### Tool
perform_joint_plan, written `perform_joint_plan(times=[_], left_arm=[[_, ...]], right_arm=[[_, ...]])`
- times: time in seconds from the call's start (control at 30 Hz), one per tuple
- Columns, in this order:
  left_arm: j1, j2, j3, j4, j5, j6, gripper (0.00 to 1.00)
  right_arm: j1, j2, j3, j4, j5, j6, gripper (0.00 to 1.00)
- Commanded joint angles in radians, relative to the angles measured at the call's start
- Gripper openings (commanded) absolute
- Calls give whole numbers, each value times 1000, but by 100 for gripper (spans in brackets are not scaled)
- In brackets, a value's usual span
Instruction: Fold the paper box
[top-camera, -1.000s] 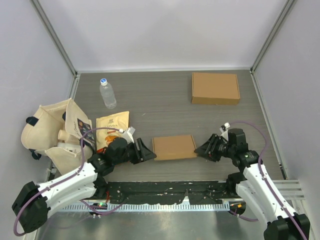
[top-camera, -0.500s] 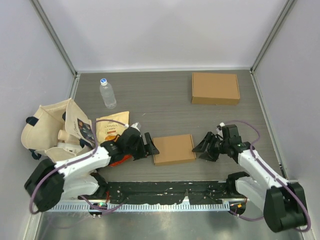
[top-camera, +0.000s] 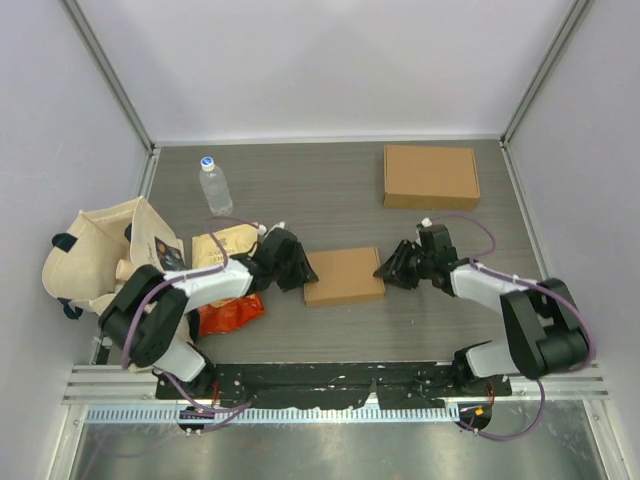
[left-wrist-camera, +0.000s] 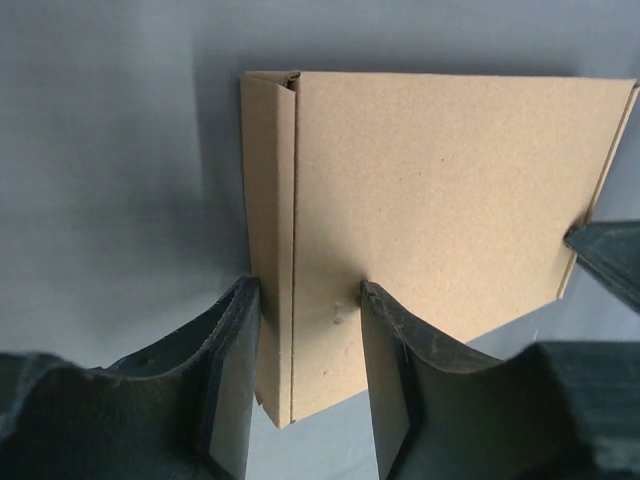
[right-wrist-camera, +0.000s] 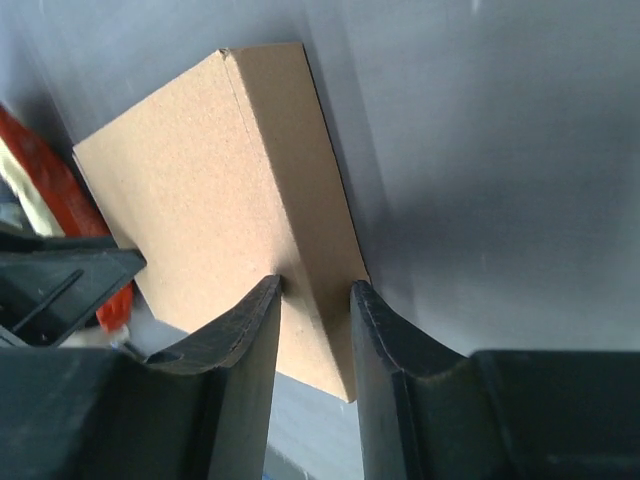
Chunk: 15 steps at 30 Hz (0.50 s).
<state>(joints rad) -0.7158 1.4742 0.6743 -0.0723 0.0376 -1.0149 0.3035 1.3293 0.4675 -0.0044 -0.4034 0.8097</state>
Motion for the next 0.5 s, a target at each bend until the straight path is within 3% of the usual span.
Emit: perform_joint_plan(times=[0.0,0.2,0.27,0.47], left_arm=[[81,184,192,166,42,13,41],[205,495,639,103,21,165,40],[234,564,724,77,30,173,40],[263,762,990,19,94,223,39]], right_arm=[[17,225,207,196,83,37,36],[9,546,702,49,210,-151,37],[6,651,843,26,224,-178,38],[6,800,1048,-37,262,-213,39]])
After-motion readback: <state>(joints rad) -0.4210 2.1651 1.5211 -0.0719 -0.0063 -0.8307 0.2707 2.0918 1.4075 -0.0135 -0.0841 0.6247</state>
